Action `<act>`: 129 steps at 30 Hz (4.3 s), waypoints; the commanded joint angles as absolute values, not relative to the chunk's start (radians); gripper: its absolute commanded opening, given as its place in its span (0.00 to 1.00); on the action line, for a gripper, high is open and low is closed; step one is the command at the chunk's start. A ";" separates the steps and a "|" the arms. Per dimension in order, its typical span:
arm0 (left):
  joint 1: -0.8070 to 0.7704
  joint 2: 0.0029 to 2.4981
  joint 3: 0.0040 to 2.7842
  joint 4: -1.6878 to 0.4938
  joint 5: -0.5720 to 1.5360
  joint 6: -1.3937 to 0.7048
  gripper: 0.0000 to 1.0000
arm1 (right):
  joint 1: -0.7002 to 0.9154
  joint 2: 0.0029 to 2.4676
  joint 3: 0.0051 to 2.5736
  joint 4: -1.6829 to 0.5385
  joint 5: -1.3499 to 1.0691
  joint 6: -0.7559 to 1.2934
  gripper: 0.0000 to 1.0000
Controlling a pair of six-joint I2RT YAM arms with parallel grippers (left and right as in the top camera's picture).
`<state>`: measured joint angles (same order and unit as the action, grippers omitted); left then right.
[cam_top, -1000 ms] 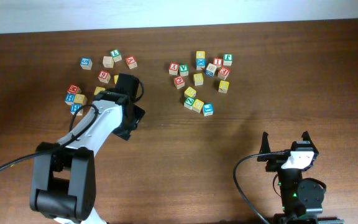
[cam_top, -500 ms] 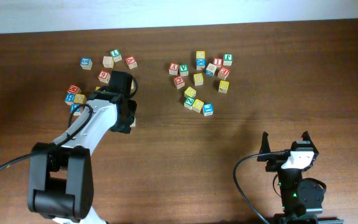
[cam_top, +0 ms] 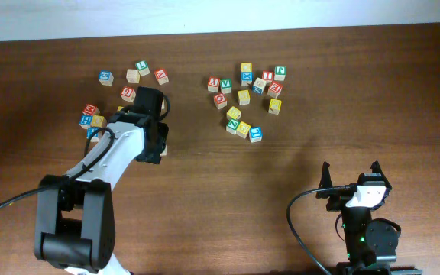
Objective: Spell out RSS
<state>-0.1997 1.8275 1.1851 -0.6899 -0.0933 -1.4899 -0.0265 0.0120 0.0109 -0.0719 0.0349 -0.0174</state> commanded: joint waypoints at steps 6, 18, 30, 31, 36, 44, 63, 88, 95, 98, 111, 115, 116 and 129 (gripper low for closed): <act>-0.196 1.913 1.176 -0.679 -0.067 -1.510 0.50 | -0.033 0.004 0.006 -0.080 0.034 -0.007 0.98; -0.196 1.913 1.176 -0.667 -0.067 -1.454 0.24 | -0.033 0.004 0.006 -0.080 0.034 -0.007 0.98; -0.184 1.908 1.181 -0.678 -0.078 -0.844 0.23 | -0.033 0.004 0.006 -0.080 0.034 -0.007 0.98; -0.184 1.905 1.182 -0.678 -0.080 -0.797 0.23 | -0.033 0.004 0.006 -0.080 0.034 -0.007 0.98; -0.185 1.880 1.233 -0.719 -0.078 -0.560 0.24 | -0.033 0.004 0.006 -0.080 0.034 -0.007 0.98; -0.188 1.868 1.243 -0.796 -0.074 -0.311 0.29 | -0.033 0.004 0.006 -0.080 0.034 -0.007 0.98; -0.285 1.869 1.243 -0.787 -0.085 -0.230 0.25 | -0.033 0.004 0.006 -0.080 0.034 -0.007 0.98; -0.285 1.839 1.271 -0.811 -0.093 -0.299 0.52 | -0.033 0.004 0.006 -0.080 0.034 -0.007 0.98; -0.263 1.724 1.417 -0.892 -0.093 -0.298 0.61 | -0.033 0.004 0.006 -0.080 0.034 -0.007 0.98; -0.217 1.687 1.478 -0.907 -0.093 -0.298 0.71 | -0.033 0.004 0.006 -0.080 0.034 -0.007 0.98; 0.189 1.675 1.543 -0.798 -0.093 -0.278 0.98 | -0.033 0.004 0.006 -0.080 0.034 -0.007 0.98; 0.178 1.689 1.543 -0.793 -0.083 -0.044 0.99 | -0.033 0.004 0.006 -0.080 0.034 -0.007 0.98; 0.169 1.697 1.543 -0.794 -0.077 0.010 0.99 | -0.033 0.004 0.006 -0.080 0.034 -0.007 0.98; 0.120 1.938 1.544 -0.674 -0.041 0.237 0.99 | -0.033 0.004 0.006 -0.080 0.034 -0.007 0.98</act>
